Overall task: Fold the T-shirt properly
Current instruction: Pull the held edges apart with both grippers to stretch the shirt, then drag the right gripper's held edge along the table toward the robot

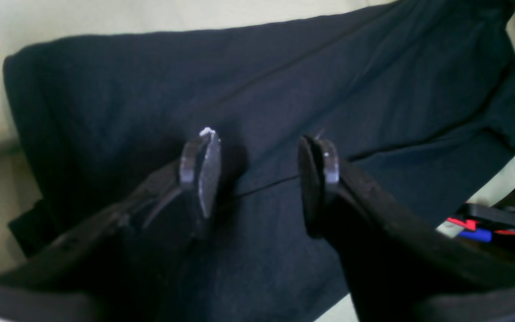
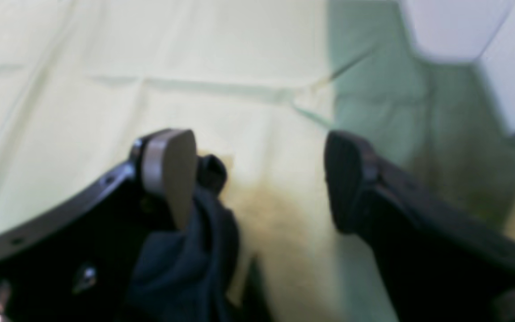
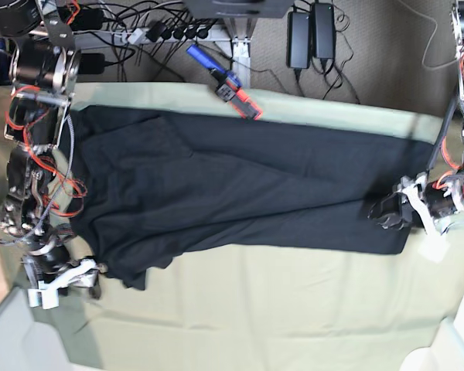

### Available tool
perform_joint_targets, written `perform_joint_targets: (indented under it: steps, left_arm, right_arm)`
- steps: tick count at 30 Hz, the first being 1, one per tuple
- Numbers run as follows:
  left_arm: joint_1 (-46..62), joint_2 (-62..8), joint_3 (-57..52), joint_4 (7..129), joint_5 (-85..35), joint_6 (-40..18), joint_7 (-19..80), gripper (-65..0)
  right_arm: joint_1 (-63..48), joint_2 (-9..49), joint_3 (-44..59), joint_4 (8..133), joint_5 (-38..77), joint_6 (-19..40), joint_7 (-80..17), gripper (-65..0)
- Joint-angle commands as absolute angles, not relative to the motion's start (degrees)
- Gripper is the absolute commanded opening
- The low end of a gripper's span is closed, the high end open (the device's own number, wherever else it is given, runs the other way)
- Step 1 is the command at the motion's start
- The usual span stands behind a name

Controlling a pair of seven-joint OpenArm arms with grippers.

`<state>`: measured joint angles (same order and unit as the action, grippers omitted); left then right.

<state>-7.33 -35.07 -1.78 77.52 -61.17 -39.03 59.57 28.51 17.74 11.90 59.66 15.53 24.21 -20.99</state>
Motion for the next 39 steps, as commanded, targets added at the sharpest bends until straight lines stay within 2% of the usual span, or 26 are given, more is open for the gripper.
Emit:
perform_joint_targets:
  steps: [1, 8, 24, 25, 28, 32, 33, 39]
  left_arm:
    - [-8.38, -36.05, -2.2, 78.37, -62.3, -40.0, 58.54, -33.0]
    - [-7.73, -36.05, -2.2, 78.37, -62.3, -40.0, 58.54, -33.0]
    - [-7.57, -36.05, -2.2, 78.37, -62.33, -40.0, 58.5, -33.0]
    - [-7.57, -36.05, -2.2, 78.37, -62.33, -40.0, 58.5, -33.0]
    - [-7.55, -36.05, -2.2, 78.37, -62.28, -40.0, 58.52, -33.0]
    - [-7.55, -36.05, -2.22, 78.37, -62.06, -40.0, 58.52, -33.0]
    - [-7.55, -36.05, -2.22, 78.37, -62.06, -40.0, 58.52, -33.0]
    - [-7.55, -36.05, -2.2, 78.37, -61.87, -40.0, 58.52, -33.0]
  right_arm:
    - [32.01, 17.65, 12.12, 57.39, 15.59, 26.81, -19.03, -20.7]
    - [40.21, 14.15, 12.1, 39.22, 12.84, 26.83, -16.27, -20.7]
    - [40.27, 10.63, 6.98, 38.02, 9.34, 27.03, -16.53, -21.1]
    - [40.25, 10.61, 6.66, 37.89, 9.34, 27.05, -16.56, -24.4]
    - [40.25, 10.61, 6.28, 37.45, 8.25, 27.05, -16.71, -43.4]
    - [40.29, 10.61, 6.28, 37.5, 6.42, 27.0, -16.45, -63.1]
    - [40.29, 10.61, 6.28, 37.52, 6.44, 27.0, -16.45, -65.0]
    - [40.1, 10.92, 6.28, 38.11, 6.44, 27.27, -16.73, -65.0]
